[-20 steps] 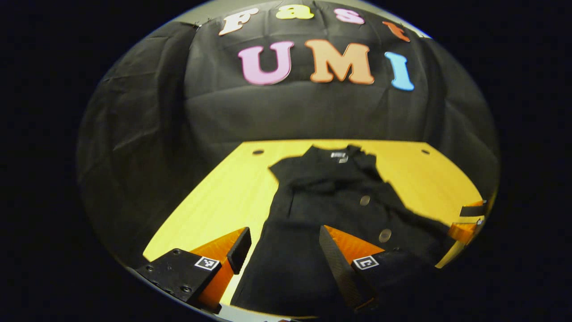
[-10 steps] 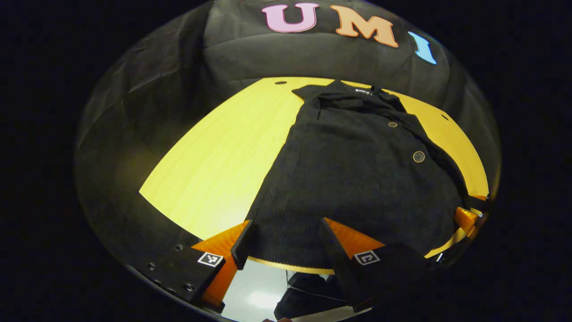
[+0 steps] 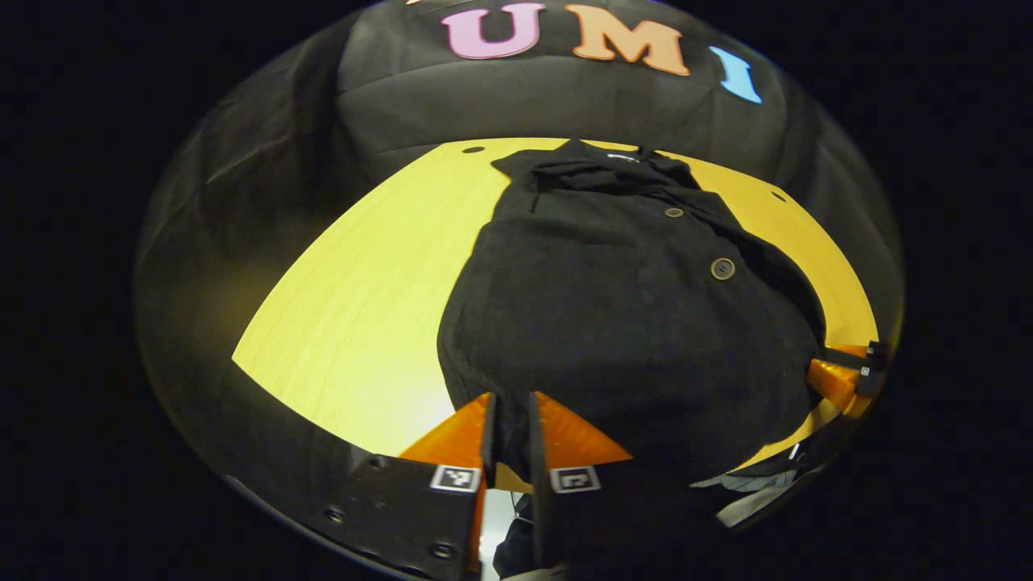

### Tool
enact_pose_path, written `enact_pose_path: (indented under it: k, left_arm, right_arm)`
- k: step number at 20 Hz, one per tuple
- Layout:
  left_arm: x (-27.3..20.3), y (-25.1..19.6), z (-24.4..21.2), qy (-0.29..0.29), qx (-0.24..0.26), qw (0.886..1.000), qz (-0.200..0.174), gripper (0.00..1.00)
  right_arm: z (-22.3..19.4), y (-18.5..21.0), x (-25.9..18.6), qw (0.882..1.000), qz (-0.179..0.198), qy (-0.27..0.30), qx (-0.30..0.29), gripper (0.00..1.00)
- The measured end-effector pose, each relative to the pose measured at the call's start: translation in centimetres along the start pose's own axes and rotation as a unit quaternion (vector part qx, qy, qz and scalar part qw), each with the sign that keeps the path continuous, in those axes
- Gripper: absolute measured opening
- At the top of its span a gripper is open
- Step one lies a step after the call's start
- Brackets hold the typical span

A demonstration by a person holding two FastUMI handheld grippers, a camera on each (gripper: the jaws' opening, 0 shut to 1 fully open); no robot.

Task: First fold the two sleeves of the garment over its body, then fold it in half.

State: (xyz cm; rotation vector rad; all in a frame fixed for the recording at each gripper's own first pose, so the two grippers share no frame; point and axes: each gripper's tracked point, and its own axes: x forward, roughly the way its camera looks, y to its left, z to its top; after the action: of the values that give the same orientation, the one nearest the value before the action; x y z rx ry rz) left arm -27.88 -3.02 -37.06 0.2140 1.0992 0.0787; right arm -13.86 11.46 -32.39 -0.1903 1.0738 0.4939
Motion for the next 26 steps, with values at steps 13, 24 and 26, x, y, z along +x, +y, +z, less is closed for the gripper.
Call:
enact_pose_path:
  k: [13,24,26]
  left_arm:
    - [-1.3,0.9,11.3,-0.076,-0.087,0.992,-0.042,0.0]
    - [6.9,2.0,37.4,-0.27,-0.136,0.95,-0.073,0.0]
    - [10.0,1.6,40.7,-0.27,-0.147,0.949,-0.067,0.0]
  right_arm:
    - [12.7,-0.3,-1.3,0.996,0.038,-0.069,0.037,0.1]
    - [37.3,-6.9,5.6,0.979,0.007,-0.2,0.032,0.09]
    - [41.8,-8.3,7.5,0.975,-0.006,-0.221,0.031,0.09]
